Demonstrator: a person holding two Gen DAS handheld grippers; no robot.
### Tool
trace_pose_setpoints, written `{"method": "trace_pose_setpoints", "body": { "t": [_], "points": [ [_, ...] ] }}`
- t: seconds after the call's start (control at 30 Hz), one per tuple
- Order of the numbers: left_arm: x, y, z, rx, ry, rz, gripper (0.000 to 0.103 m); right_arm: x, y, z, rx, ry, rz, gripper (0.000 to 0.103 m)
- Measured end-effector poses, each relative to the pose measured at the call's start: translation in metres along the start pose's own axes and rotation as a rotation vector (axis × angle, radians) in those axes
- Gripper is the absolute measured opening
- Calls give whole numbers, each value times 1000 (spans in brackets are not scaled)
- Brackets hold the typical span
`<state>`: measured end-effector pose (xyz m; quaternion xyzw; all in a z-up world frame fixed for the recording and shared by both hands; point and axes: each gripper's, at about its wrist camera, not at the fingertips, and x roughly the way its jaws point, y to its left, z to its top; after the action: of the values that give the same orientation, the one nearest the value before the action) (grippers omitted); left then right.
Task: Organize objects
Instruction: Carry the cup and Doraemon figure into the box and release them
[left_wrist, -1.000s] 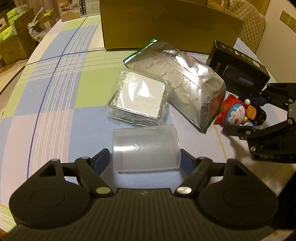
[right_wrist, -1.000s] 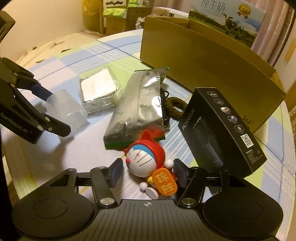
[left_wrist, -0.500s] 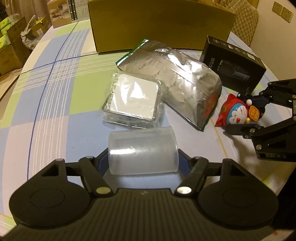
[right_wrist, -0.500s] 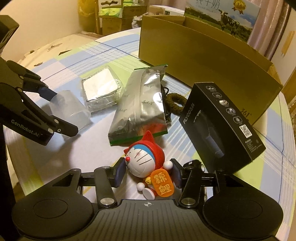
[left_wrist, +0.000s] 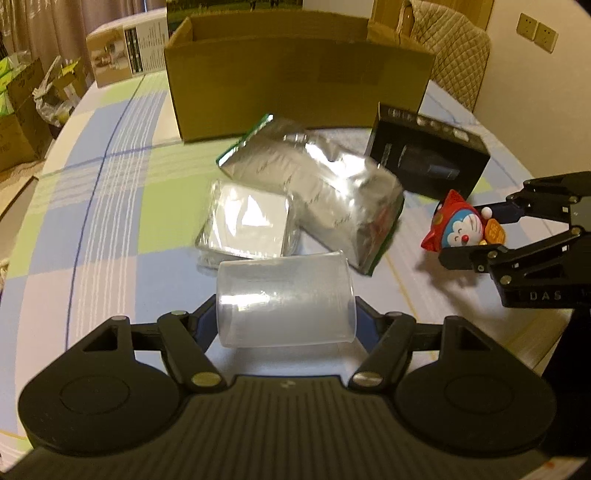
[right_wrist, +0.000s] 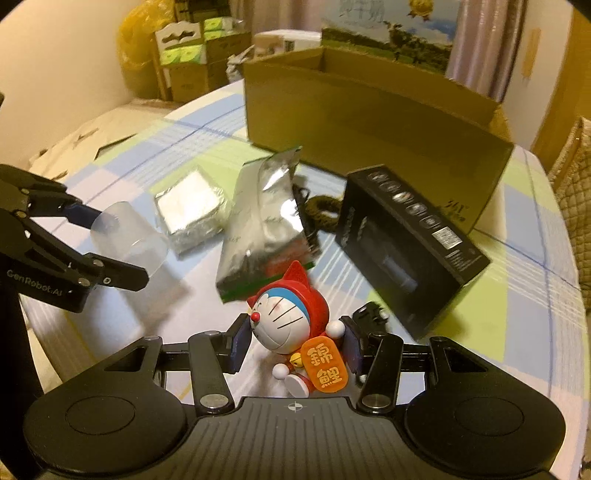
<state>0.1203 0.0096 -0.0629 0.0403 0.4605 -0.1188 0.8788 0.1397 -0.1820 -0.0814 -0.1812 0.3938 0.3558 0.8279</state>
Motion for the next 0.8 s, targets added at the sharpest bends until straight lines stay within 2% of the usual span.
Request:
{"method": "trace_pose_setpoints", "body": {
  "t": [0.33,0.57,0.8],
  "points": [
    [-40,7,50,-32,-71,6,69,-44,-20,44,134,-78,-24,48],
    [-54,20,103,-51,-108,8,69,-64,-38,90,151,-132,-25,48],
    [-50,34,171,-43,-145,16,69,-62,-75,144,179,-160,-32,48]
  ]
}}
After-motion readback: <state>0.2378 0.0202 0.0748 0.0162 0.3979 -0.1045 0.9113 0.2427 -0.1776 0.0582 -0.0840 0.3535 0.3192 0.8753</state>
